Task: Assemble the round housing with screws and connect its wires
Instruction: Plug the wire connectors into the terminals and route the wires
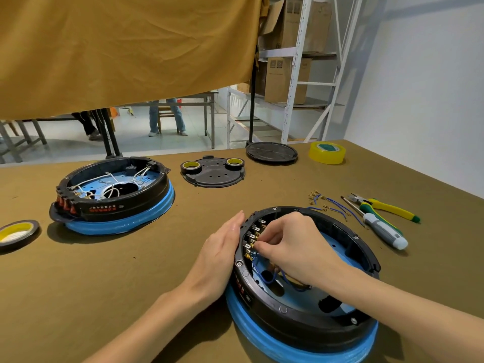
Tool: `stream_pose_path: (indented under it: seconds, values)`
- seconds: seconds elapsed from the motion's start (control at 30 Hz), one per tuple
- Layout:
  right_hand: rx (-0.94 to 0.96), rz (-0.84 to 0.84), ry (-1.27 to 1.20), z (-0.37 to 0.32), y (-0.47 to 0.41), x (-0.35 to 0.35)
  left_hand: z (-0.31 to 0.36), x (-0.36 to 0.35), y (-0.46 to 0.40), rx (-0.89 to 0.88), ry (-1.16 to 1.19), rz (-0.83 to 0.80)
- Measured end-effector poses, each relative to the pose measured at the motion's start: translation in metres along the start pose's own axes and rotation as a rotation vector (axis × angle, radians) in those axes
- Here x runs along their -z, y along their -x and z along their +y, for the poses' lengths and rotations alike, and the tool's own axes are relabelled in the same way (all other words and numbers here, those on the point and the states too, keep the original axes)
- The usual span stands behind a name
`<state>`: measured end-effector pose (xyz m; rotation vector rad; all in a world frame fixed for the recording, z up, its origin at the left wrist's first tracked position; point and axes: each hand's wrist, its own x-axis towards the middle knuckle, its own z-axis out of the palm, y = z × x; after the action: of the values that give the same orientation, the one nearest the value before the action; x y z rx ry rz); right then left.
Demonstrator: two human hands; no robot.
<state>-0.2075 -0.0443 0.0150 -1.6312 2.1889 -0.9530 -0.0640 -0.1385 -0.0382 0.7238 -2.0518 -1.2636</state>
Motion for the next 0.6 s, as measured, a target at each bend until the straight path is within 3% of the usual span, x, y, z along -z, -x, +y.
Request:
stream_pose_path:
  seconds: [0.27,0.6]
  values:
    - [0.012,-0.049,-0.02,-0.0001,-0.0007,0.0044,-0.0073,0.001,0.0017,-0.071,-0.125,-0.027]
    - [0.028,-0.04,-0.044,0.0008,0.002,0.003,-0.0102,0.0014,0.0001,-0.086,-0.117,-0.032]
